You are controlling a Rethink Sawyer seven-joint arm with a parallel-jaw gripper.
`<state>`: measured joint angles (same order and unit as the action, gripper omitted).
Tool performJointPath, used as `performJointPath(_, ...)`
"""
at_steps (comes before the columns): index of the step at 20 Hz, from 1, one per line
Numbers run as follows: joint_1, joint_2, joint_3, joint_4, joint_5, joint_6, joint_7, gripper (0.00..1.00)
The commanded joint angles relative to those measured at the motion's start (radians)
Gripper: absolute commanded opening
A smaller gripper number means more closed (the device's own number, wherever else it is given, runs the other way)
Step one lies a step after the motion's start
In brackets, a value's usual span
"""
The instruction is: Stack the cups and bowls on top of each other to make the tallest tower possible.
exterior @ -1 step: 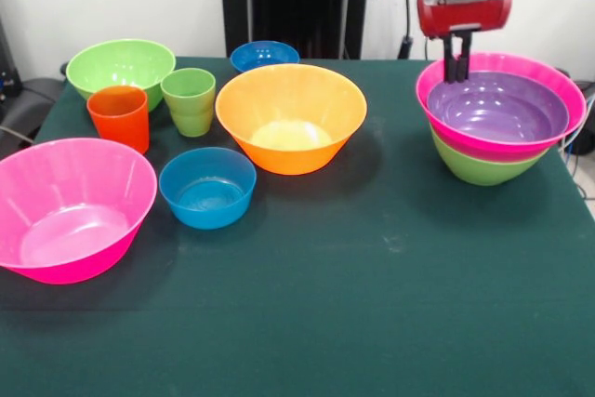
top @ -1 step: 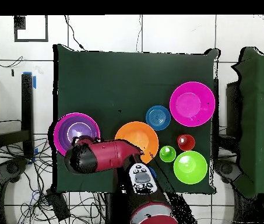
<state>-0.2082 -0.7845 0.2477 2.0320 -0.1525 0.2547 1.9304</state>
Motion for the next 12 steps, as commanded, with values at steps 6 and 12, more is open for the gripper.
performJointPath(6, -0.133, -0.148, 0.094, -0.134, -0.013, 0.464, -0.166, 0.0)
performJointPath(12, -0.178, -0.223, 0.142, -0.16, -0.014, 0.64, -0.205, 0.0)
